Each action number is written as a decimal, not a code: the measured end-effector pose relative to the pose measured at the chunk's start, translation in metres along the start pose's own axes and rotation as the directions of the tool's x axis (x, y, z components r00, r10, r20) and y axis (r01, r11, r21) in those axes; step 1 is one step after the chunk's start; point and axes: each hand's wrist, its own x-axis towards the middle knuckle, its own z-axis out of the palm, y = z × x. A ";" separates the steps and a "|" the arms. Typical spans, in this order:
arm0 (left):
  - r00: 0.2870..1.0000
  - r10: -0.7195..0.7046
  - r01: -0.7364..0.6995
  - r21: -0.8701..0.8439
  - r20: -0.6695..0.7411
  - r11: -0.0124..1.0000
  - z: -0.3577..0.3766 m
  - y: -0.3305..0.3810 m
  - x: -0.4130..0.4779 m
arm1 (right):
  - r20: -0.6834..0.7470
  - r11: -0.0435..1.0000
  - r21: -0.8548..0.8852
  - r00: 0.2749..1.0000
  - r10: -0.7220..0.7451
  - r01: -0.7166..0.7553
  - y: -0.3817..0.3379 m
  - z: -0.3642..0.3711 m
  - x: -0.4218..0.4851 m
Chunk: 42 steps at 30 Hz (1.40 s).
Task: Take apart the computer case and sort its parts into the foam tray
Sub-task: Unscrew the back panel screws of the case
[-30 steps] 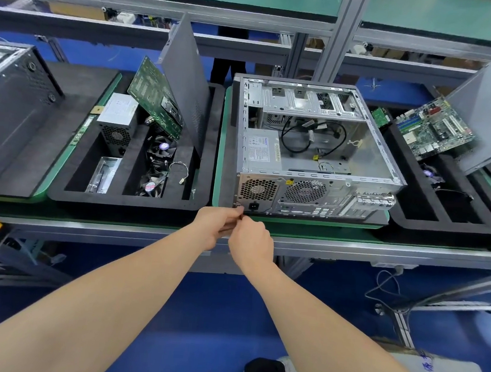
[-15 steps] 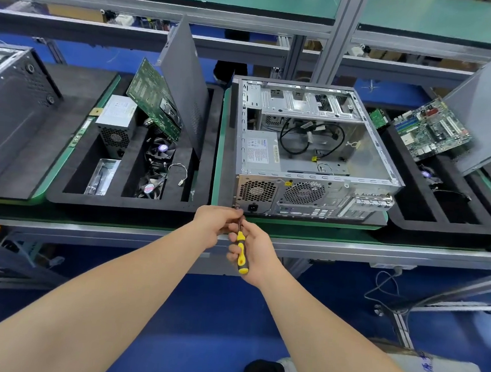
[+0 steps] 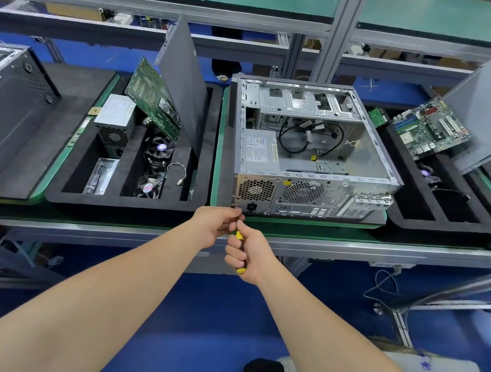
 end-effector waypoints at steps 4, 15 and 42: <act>1.000 0.013 -0.012 -0.030 0.007 0.999 0.001 -0.004 0.001 | -0.190 0.933 -0.349 0.969 -0.159 0.084 0.001 0.009 0.002; 1.000 0.005 -0.005 -0.073 -0.005 0.997 0.005 -0.006 -0.003 | 0.099 -0.143 -0.990 0.729 -0.678 0.001 -0.002 0.002 0.009; 0.994 -0.030 0.041 -0.100 0.107 0.994 -0.003 -0.005 0.005 | 0.170 0.986 0.147 0.984 0.057 -0.083 -0.003 -0.005 0.003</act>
